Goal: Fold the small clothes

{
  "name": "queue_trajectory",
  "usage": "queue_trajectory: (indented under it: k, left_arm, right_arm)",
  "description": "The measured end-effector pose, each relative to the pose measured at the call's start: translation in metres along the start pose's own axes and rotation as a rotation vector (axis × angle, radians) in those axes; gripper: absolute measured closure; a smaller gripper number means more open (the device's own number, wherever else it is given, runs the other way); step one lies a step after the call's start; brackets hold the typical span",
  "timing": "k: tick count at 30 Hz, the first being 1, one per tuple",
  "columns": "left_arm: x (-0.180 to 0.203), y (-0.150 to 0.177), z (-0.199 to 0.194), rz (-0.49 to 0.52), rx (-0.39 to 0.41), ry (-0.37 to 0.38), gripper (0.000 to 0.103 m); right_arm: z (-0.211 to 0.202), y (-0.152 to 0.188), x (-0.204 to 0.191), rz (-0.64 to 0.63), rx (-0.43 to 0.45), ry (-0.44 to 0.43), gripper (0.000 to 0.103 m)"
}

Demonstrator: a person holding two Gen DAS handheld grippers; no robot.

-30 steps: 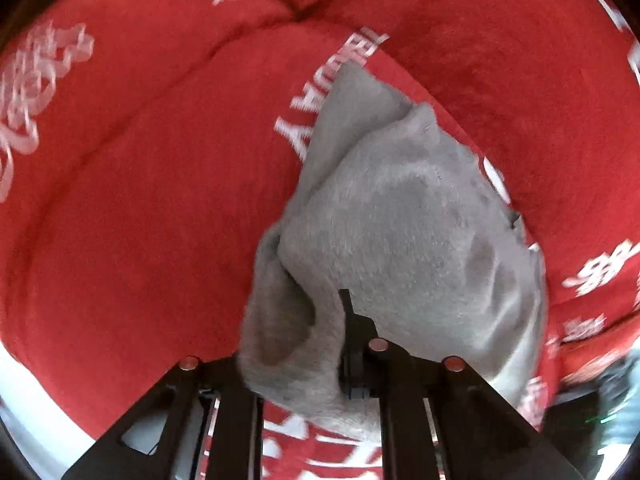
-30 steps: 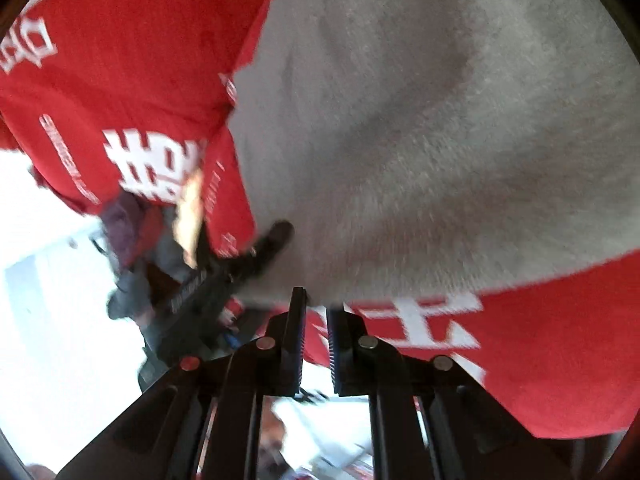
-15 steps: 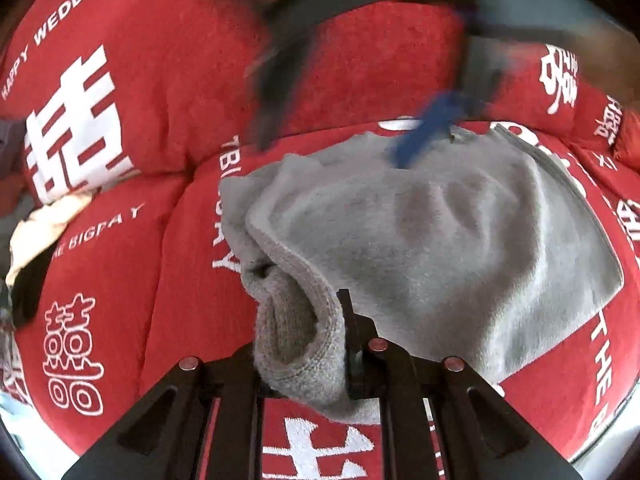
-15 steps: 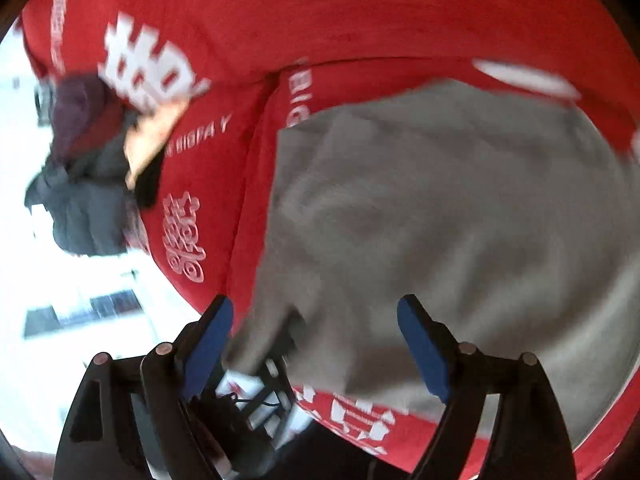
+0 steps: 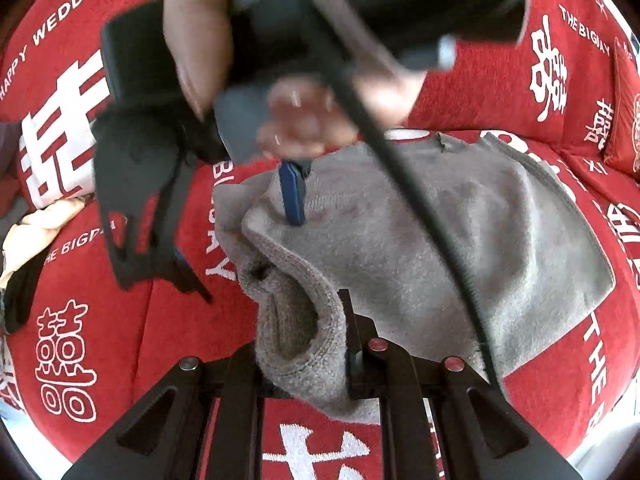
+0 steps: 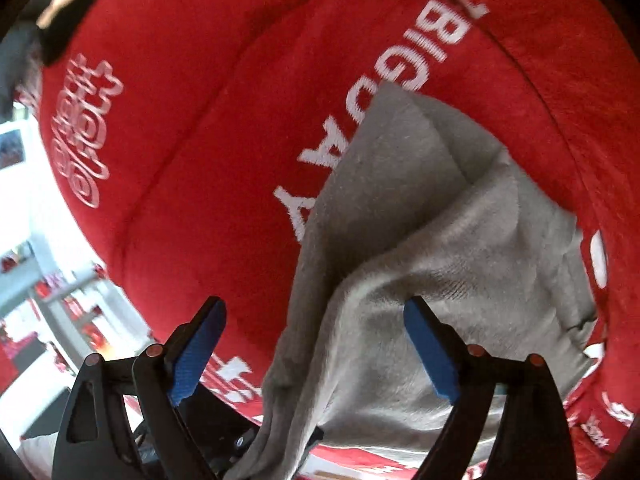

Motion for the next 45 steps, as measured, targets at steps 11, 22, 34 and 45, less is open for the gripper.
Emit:
queue_trajectory:
  k: [11,22,34,45]
  left_arm:
    - [0.013,-0.032,-0.023,-0.004,0.041,0.074,0.088]
    - [0.121,-0.101,-0.053,0.126,0.154,0.242,0.088]
    - [0.261,-0.068,-0.004,0.294,0.030,0.401,0.088]
    - [0.251,-0.068,0.000,0.233,-0.028,0.404,0.088]
  right_arm:
    - [-0.043,0.037,0.067,0.188,0.287,-0.258,0.087]
    - [-0.162,0.171,0.179,0.468,0.793,-0.703,0.087]
    - [-0.136,0.304,0.297,0.714,0.858,-0.606,0.082]
    - [-0.045,0.338,0.320,0.909,0.696,-0.729,0.038]
Point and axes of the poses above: each gripper's, at about its wrist camera, not at the fingertips, and z roughly the way its jaws point, x to its right, y to its underside, the point moved 4 cm from there along z, roughly the way its jaws point, and after that the axes turned 15 degrees about x, right-handed, at the moved point
